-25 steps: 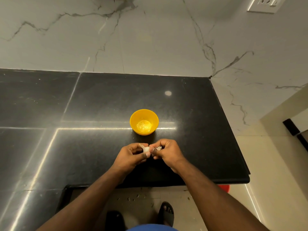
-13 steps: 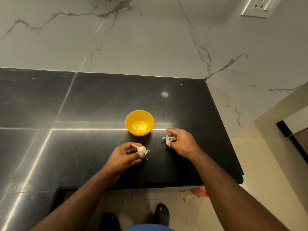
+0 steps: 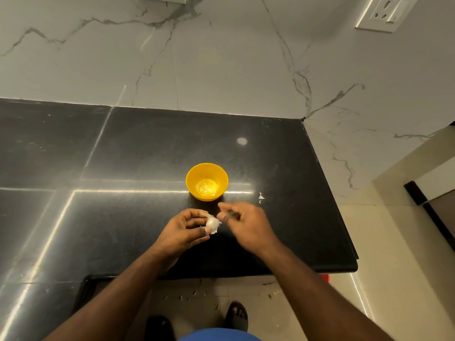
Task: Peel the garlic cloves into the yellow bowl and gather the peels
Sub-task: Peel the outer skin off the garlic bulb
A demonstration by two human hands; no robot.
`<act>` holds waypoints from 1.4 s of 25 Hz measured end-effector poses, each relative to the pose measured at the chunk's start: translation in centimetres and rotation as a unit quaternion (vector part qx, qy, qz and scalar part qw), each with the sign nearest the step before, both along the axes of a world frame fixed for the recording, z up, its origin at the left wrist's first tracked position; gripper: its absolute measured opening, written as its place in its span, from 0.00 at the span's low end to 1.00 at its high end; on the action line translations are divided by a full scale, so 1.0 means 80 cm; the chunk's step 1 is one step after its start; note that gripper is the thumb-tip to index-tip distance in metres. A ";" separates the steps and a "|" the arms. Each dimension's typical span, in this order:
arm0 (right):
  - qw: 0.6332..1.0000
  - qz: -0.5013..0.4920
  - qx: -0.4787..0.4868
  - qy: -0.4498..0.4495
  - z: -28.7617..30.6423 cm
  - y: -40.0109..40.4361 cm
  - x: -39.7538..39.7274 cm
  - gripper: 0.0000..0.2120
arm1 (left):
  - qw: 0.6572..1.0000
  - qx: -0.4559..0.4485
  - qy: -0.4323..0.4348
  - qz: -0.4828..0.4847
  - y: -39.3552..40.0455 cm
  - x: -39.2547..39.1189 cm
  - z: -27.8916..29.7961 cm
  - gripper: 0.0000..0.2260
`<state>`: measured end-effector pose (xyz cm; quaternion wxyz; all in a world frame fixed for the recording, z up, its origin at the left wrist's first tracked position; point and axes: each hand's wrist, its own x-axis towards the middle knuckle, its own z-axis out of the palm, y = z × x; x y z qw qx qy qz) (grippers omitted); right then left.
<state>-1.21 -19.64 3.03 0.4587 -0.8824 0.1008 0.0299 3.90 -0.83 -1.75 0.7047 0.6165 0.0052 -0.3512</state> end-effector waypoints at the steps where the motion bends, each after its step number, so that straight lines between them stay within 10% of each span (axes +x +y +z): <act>1: 0.999 0.035 0.009 0.040 -0.006 0.013 -0.001 0.19 | 1.000 0.000 -0.004 -0.004 0.001 -0.001 0.000 0.16; 14: 0.977 -0.095 0.188 0.037 -0.005 0.032 0.001 0.01 | 0.997 0.004 -0.075 -0.012 0.005 -0.014 0.019 0.12; 35: 0.969 -0.121 0.210 0.043 -0.003 0.023 -0.008 0.03 | 0.998 -0.011 -0.060 0.001 -0.008 -0.023 0.030 0.19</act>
